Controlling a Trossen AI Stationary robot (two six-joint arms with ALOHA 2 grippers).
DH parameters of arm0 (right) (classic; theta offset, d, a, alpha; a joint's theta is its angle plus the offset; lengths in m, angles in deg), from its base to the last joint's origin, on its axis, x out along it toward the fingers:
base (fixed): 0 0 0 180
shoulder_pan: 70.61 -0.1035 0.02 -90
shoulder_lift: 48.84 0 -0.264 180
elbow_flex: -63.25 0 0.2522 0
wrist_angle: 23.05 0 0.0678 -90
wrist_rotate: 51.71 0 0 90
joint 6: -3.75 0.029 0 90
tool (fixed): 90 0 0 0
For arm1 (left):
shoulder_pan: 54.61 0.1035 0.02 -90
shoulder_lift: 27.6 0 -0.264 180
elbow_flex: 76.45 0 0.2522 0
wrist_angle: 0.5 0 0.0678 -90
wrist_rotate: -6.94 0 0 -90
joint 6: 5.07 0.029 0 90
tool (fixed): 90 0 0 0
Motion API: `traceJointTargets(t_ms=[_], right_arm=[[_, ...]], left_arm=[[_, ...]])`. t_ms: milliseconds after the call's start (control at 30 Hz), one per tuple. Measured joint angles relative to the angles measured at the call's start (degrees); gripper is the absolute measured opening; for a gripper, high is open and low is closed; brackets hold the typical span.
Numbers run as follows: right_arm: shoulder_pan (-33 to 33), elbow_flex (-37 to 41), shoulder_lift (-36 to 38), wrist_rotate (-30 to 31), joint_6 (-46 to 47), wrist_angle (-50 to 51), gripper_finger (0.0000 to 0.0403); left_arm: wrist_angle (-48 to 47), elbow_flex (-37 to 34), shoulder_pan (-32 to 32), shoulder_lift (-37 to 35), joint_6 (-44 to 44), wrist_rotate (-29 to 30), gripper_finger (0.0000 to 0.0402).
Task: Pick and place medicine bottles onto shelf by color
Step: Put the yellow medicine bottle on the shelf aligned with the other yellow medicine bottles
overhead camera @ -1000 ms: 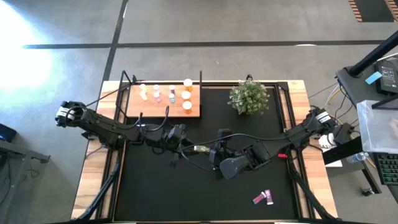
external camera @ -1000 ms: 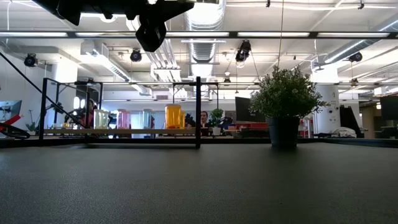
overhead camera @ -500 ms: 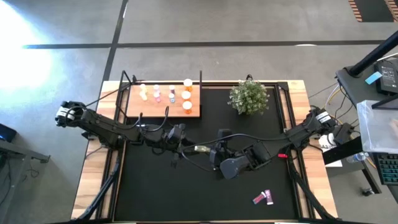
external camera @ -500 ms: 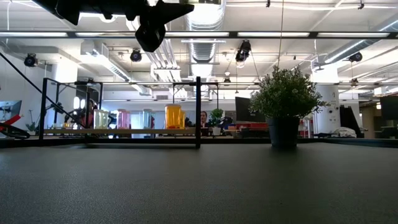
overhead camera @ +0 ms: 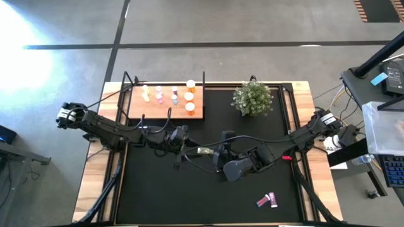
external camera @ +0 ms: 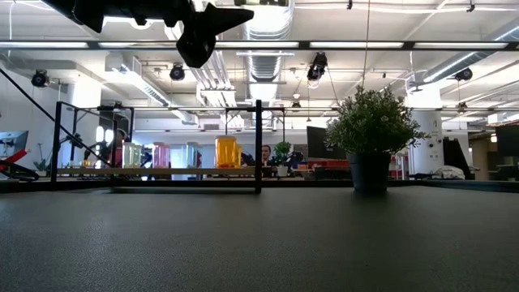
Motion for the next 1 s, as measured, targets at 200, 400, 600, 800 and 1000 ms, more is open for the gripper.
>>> traceJointTargets(t_ms=[200, 400, 600, 800, 1000], right_arm=[[0.0, 0.0, 0.0, 0.0, 0.5, 0.0, 0.0091], [0.0, 0.0, 0.0, -0.1, 0.6, 0.2, 0.0091], [0.0, 0.0, 0.0, -0.2, 0.7, 0.4, 0.0094], [0.0, -0.1, 0.0, -0.2, 2.5, 0.9, 0.014], [0.0, -0.5, 0.0, -0.7, 4.4, 3.1, 0.0215]], left_arm=[[0.0, 0.0, 0.0, 0.0, 0.0, 0.0, 0.0162], [0.1, 0.0, 0.0, 0.0, 0.0, 0.0, 0.0122], [0.1, 0.0, 0.0, 0.0, 0.0, 0.0, 0.0108], [0.1, 0.0, 0.0, 0.0, 0.0, 0.0, 0.0106], [0.0, 0.0, 0.0, 0.0, 0.0, 0.0, 0.0106]])
